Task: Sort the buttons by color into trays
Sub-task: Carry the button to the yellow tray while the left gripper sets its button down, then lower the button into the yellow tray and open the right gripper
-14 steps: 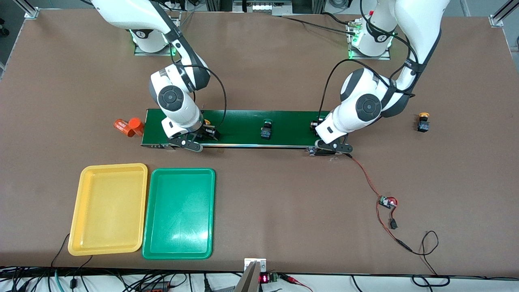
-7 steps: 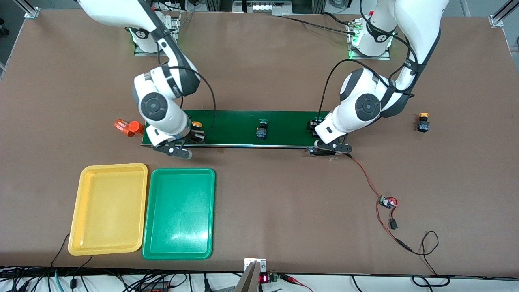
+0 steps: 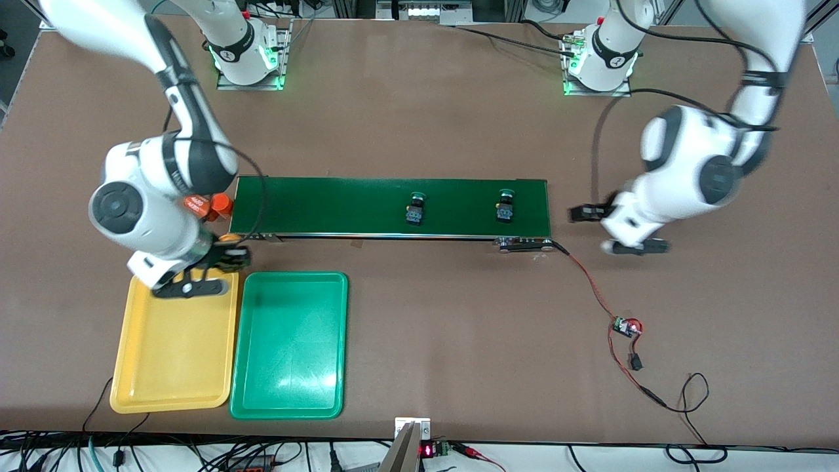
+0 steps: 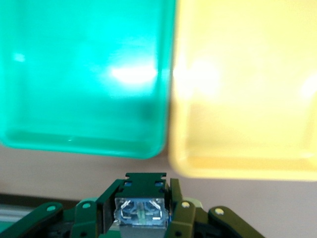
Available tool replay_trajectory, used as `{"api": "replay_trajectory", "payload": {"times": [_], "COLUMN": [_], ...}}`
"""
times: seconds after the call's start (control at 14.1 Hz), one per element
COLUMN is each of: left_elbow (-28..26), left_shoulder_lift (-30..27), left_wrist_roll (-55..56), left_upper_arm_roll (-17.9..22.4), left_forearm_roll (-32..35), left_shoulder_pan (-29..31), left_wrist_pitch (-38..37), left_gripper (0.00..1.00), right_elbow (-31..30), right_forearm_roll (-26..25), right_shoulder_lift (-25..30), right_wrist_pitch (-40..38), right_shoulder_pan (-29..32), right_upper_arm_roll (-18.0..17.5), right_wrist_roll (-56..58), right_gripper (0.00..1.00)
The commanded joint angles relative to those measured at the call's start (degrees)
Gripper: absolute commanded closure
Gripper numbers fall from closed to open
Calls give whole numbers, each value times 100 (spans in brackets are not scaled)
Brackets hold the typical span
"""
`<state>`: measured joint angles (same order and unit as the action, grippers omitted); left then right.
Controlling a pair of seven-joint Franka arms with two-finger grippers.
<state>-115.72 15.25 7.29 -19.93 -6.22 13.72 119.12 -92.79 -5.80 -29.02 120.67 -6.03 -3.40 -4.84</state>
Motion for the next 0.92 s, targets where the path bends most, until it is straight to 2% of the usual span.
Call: {"api": "replay_trajectory", "payload": {"times": [0.0, 0.14, 0.43, 0.57, 0.64, 0.71, 0.78, 0.85], "left_elbow": [-73, -143, -670, -758, -759, -759, -750, -750], "left_shoulder_lift": [188, 338, 391, 426, 435, 470, 523, 584], "left_wrist_roll": [-316, -342, -448, -745, -982, -1202, -1404, -1537], "left_upper_arm_roll": [-38, -38, -38, -38, -38, -46, -46, -46], "left_forearm_roll": [863, 1236, 2176, 2317, 2379, 2379, 2379, 2379], "left_shoulder_pan": [419, 622, 929, 1193, 1307, 1474, 1589, 1703], "left_wrist_pitch": [-38, -29, 348, 384, 384, 384, 393, 480], "left_gripper": [0, 0, 0, 0, 0, 0, 0, 0], "right_elbow": [822, 947, 947, 947, 947, 947, 947, 947], "right_forearm_roll": [-394, -702, -887, -905, -896, -862, -852, -835], "right_shoulder_lift": [-796, -1131, -1623, -1808, -1826, -1835, -1818, -1800], "right_wrist_pitch": [114, 613, 1493, 1862, 1899, 1899, 1908, 1908], "right_shoulder_pan": [312, 514, 743, 805, 814, 831, 875, 893], "right_upper_arm_roll": [-56, -56, -47, 14, 14, 14, 14, 14], "right_wrist_roll": [492, 598, 599, 599, 599, 503, 511, 502], "right_gripper": [100, 100, 99, 92, 67, 25, 0, 0]}}
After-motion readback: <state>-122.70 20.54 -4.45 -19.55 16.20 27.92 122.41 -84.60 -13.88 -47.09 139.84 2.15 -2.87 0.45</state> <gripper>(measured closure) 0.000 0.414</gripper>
